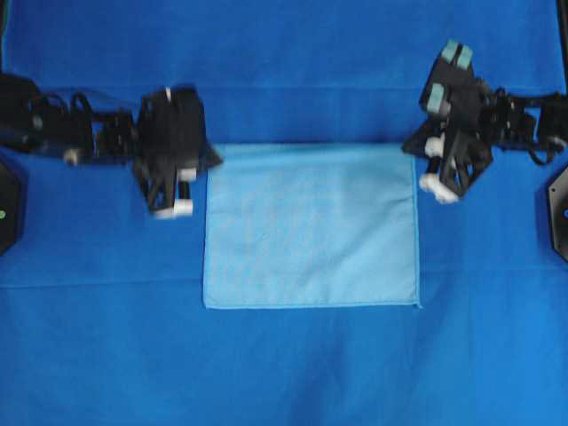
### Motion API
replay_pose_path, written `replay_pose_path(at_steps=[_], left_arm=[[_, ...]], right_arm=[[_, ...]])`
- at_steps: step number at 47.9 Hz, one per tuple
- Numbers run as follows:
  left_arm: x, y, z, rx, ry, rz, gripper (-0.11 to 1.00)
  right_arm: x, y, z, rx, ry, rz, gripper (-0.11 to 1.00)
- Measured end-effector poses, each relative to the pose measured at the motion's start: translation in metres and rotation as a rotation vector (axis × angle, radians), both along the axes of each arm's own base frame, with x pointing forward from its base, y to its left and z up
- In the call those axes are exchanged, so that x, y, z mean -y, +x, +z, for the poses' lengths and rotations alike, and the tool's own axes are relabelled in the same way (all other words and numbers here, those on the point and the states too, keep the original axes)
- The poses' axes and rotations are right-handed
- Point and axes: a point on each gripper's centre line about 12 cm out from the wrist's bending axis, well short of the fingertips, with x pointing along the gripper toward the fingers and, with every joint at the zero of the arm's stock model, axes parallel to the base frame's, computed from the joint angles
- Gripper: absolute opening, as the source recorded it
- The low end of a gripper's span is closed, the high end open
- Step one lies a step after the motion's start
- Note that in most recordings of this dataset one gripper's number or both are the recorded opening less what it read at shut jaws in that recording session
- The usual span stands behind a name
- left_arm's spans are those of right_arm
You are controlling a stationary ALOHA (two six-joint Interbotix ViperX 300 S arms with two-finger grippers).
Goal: Fold the light blue towel.
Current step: 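Pull both held top corners down toward the bottom edge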
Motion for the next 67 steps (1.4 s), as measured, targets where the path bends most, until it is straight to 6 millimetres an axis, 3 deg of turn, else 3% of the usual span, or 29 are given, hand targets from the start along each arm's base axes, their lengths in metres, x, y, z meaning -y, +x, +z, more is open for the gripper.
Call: replay_pose_path(at_steps=[6,17,37,43,64,67], left_arm=[[0.040,0.002,-0.001,-0.008,-0.028,-0.091,0.02],[0.089,0.001,-0.003,-0.019,-0.105,-0.148,0.02],[0.144,0.005,-0.002,-0.029,-0.159,-0.241,0.01],[0.149,0.007,-0.002,-0.046,-0.155,-0.255,0.02],[0.147,0.011,0.000,-0.037,-0.156,-0.248,0.02],[0.147,0.011,0.000,-0.036,-0.161,-0.242,0.10]], right_arm=[[-0.033,0.002,0.000,-0.014,0.055,0.049,0.02],[-0.082,0.003,-0.001,-0.012,0.141,0.111,0.02],[-0.146,0.001,-0.004,-0.033,0.243,0.197,0.02],[-0.154,0.002,-0.005,-0.040,0.248,0.217,0.02],[-0.157,0.006,-0.008,-0.027,0.254,0.219,0.03],[-0.157,0.007,-0.008,-0.021,0.257,0.220,0.14]])
